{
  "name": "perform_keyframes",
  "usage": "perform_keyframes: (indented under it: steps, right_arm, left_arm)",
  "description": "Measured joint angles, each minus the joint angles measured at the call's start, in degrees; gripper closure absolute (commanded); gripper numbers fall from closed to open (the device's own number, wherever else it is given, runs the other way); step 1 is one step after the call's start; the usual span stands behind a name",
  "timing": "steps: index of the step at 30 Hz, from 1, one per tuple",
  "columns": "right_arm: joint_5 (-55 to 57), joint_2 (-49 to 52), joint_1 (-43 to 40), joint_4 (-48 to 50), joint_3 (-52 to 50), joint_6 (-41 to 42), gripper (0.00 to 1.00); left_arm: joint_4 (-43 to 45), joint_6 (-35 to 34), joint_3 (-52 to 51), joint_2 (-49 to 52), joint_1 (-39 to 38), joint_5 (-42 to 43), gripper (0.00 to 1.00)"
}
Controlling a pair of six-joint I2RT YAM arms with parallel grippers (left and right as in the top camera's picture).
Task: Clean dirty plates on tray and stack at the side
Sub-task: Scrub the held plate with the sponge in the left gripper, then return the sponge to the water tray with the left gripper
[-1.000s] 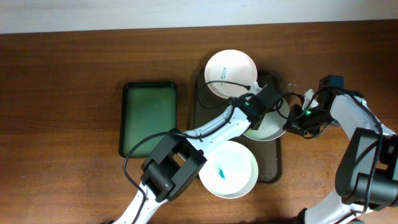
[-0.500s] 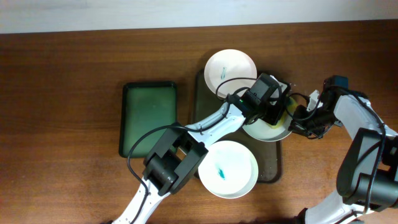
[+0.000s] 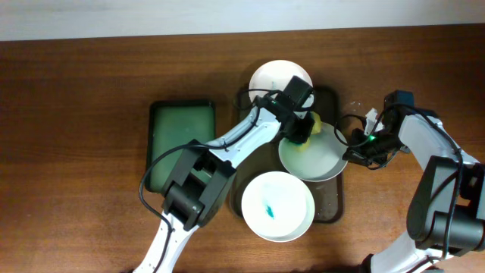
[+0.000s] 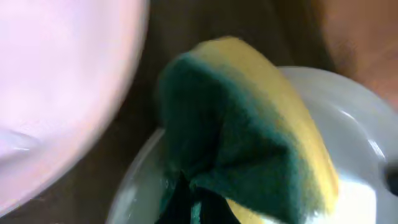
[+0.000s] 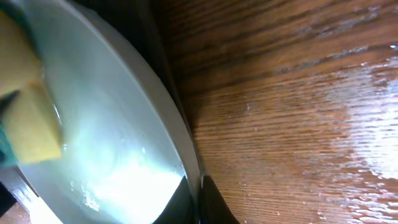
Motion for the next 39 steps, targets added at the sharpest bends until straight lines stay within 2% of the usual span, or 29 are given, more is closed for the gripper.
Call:
perform_keyframes:
  steps: [2,5,10,13,15,17,20,23,26,30,31,33,35,36,39]
  right_arm:
    - [0.5,0.0,0.0,-0.5,0.0,-0.4,0.96]
    - [0.9,0.0,0.0,-0.6,0.0,-1.0,0.96]
    - [0.6,0.0,0.2,-1.4,-0.7,-2.1,0.96]
    - [0.3,0.1,0.4,-1.1,-0.8,-2.1,0.96]
    - [-0.7,0.1,0.5,-0.3,-0.8,-1.5,0.96]
    - [-0.9,0.1,0.5,-0.3,-0.8,-1.4,0.96]
    - [0.9,-3.2,0.1,-0.6,-0.8,-0.5,0.96]
    - [2.0,-12.8,-0.2,-1.6,-0.7,-0.2,0.96]
    - [2.2,-14.7,-0.2,-2.8,-0.7,-0.1,0.96]
    - [2.9,-14.7,0.5,-7.3,-0.7,-1.0,0.96]
    - [3.4,-14.8,2.2,-9.4,-0.7,-1.8,0.96]
    - [6.8,-16.7,5.5,-13.2,-0.7,-2.1,0.96]
    - [10.4,-20.2,9.6,-16.0,-0.7,-2.1,0.96]
    - [12.3,-22.3,12.1,-17.3,-0.7,-2.1,0.96]
    - [17.0,-25.7,18.3,-20.0,-0.7,-0.3,0.96]
  left_arm:
    - [-1.2,0.2,0.0,0.0,-0.5,8.4,1.0]
    - [-3.4,0.4,-0.1,0.0,-2.2,16.3,1.0]
    - [-13.3,1.0,0.1,0.0,-3.0,21.9,1.0]
    - [-20.6,1.2,1.6,0.0,-1.4,17.7,1.0]
    - [-24.9,1.2,4.4,0.0,1.9,9.2,1.0]
    - [-26.0,1.1,5.2,-1.2,3.8,5.1,1.0]
    - [-28.9,1.1,5.2,-7.4,8.0,0.2,1.0]
    - [-34.2,1.0,5.2,-17.3,14.5,-4.1,1.0]
    - [-41.6,1.0,5.2,-21.2,20.3,-11.8,1.0]
    - [-38.5,1.0,-3.1,-21.2,27.3,-15.3,1.0]
    - [-34.9,1.0,-9.5,-21.0,29.4,-15.5,1.0]
    - [-30.7,1.0,-16.3,-20.9,32.3,-13.9,1.0]
    - [-29.7,1.5,-18.9,-20.9,34.2,-11.3,1.0]
    - [-29.6,1.7,-19.1,-20.9,34.8,-10.4,0.99]
    - [-29.1,3.0,-19.2,-21.8,35.5,-7.6,0.86]
